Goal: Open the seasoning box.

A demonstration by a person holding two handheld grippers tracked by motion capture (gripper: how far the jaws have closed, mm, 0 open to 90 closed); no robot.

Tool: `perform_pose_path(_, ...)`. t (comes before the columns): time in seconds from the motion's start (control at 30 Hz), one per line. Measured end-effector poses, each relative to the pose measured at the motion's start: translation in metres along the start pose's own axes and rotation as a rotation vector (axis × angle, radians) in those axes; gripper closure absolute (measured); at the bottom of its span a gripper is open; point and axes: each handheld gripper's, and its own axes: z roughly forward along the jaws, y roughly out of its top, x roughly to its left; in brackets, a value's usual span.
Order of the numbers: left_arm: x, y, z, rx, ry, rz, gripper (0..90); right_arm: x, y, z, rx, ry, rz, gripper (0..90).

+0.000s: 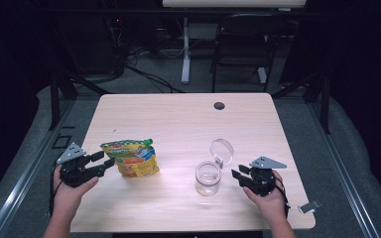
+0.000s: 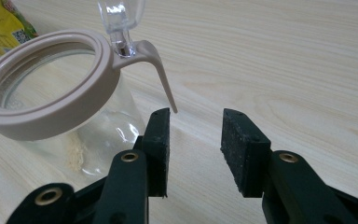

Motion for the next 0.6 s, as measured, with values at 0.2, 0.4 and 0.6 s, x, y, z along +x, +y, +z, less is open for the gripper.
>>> perform_pose_path(0.2, 0.002, 0.000, 0.009, 0.000, -0.075, -0.031, 45.0, -0.002, -0.003, -0.005, -0.003, -0.011, 0.010, 62.2)
perform_pose_path(0.4, 0.001, 0.001, 0.016, -0.004, -0.117, -0.043, 44.2, -0.003, -0.005, -0.008, -0.004, -0.020, 0.015, 61.9)
perform_pose_path(0.6, -0.004, 0.001, 0.018, -0.014, -0.125, -0.029, 47.2, -0.004, -0.006, -0.009, -0.004, -0.021, 0.013, 61.7)
